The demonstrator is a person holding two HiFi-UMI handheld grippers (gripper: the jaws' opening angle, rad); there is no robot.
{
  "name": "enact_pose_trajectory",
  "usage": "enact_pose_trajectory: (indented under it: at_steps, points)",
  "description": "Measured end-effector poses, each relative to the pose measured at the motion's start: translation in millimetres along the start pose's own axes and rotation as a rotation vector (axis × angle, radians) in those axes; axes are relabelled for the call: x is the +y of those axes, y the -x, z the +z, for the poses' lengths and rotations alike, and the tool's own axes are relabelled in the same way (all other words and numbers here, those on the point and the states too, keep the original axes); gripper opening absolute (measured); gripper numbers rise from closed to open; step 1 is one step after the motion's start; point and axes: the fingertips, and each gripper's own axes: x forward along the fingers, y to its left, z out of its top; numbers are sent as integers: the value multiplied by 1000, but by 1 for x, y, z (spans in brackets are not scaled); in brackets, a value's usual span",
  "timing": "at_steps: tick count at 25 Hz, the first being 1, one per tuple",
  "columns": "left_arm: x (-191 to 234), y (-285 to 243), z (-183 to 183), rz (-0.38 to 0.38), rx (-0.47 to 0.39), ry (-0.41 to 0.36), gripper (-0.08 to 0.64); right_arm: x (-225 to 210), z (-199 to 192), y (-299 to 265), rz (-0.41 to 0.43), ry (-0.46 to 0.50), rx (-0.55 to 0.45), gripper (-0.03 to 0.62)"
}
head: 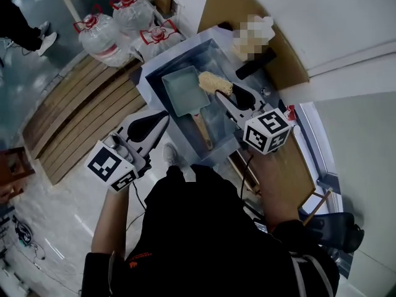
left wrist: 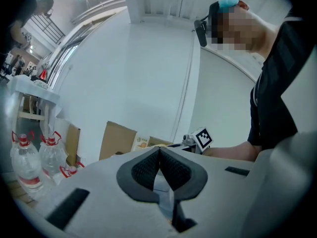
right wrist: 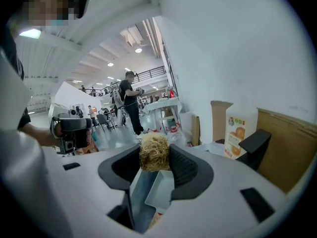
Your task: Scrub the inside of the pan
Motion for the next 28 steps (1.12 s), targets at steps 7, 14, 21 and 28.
enact_pose_trajectory:
  at_steps: [7,14,21,28]
  points:
    - [-4,4,14,-24,-1,-28,18,13,22,23,-27,12,-59,175]
    - [-7,1,20,-51,-4,-43,18,19,28,29,-42,20,-76,175]
    - [-9,1,24,-60,-14,-47,18,28,35,36,-41,19,-101,175]
    - [-12,6,19,-55,-17,-37,18,33,29,37,-39,30,-78,173]
